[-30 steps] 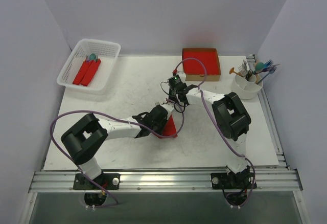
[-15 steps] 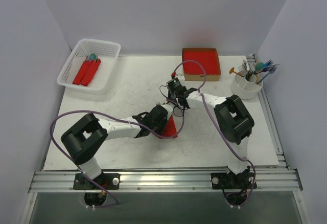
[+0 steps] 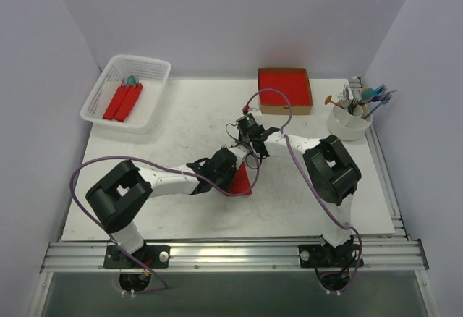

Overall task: Place the utensils on the paper napkin and roll it up
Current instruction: Roll the napkin at the center of the board.

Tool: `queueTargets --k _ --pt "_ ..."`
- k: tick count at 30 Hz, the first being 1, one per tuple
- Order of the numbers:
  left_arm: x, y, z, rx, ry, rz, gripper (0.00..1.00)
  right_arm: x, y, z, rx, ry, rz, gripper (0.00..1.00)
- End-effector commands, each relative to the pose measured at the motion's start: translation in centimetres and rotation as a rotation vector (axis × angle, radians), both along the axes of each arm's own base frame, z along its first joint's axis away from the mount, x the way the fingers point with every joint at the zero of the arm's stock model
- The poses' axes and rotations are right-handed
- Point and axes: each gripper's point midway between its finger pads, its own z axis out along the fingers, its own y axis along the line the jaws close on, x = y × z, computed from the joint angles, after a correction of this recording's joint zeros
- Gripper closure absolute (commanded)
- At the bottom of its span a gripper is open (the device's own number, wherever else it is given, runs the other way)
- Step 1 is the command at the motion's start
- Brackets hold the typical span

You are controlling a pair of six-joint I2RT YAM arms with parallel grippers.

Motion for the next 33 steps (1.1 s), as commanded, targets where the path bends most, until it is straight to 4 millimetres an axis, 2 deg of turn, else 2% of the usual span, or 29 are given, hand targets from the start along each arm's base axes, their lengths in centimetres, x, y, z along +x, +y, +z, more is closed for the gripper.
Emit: queueTargets --k 1,9,16,19,20,22,23,24,25,28,30,31,32,33 --pt "-2.1 0.7 -1.6 0.017 0.091 -0.034 0.73 -0.5 0.7 1.2 0.022 -0.023 0.004 0.98" --pt "-2.0 0.6 -1.4 0.004 0.092 -0.036 0.73 -1.1 0.1 0.4 -0.007 -0.012 -0.001 0.98" --pt "-1.7 0.9 -1.1 -0.044 0.111 -0.033 0.73 -1.1 -0.9 1.2 -0.036 -0.031 -0.014 0.98" --pt "-1.7 0.8 -0.8 -0.069 0.114 -0.049 0.73 -1.2 -1.2 2.2 0.002 -0.037 -0.009 0.97" --pt "-1.9 0.8 -0.8 -0.067 0.117 -0.058 0.73 -1.1 -1.2 3.5 0.028 -0.061 -0.005 0.95" --pt "-2.0 0.7 -0.8 -0.067 0.114 -0.078 0.73 -1.3 -1.9 4.1 0.055 -0.076 -0.004 0.91" --pt "-2.2 0.6 -0.8 -0.071 0.121 -0.093 0.73 -1.6 -1.7 5.8 0.097 -0.098 0.018 0.9" --pt "-2.3 0.4 -0.7 -0.069 0.117 -0.115 0.73 -2.2 -1.9 5.5 0.111 -0.094 0.033 0.89" --pt "-2.5 0.2 -0.6 -0.076 0.121 -0.136 0.73 -2.4 -1.8 7.1 0.168 -0.112 0.062 0.89" --pt "-2.5 -0.9 0.2 -0.106 0.087 -0.202 0.73 -3.7 -2.9 6.7 0.2 -0.093 0.088 0.87" --pt "-2.6 -1.3 0.6 -0.105 0.074 -0.235 0.73 -4.2 -3.6 7.6 0.229 -0.108 0.096 0.82" --pt "-2.7 -1.5 0.5 -0.103 0.076 -0.251 0.73 -5.0 -4.3 6.6 0.231 -0.085 0.092 0.79" --pt "-2.8 -1.6 0.5 -0.101 0.078 -0.264 0.73 -4.4 -5.3 7.7 0.263 -0.121 0.074 0.78" --pt "-2.7 -1.9 0.6 -0.096 0.071 -0.279 0.73 -5.1 -5.3 7.7 0.302 -0.107 0.097 0.77"
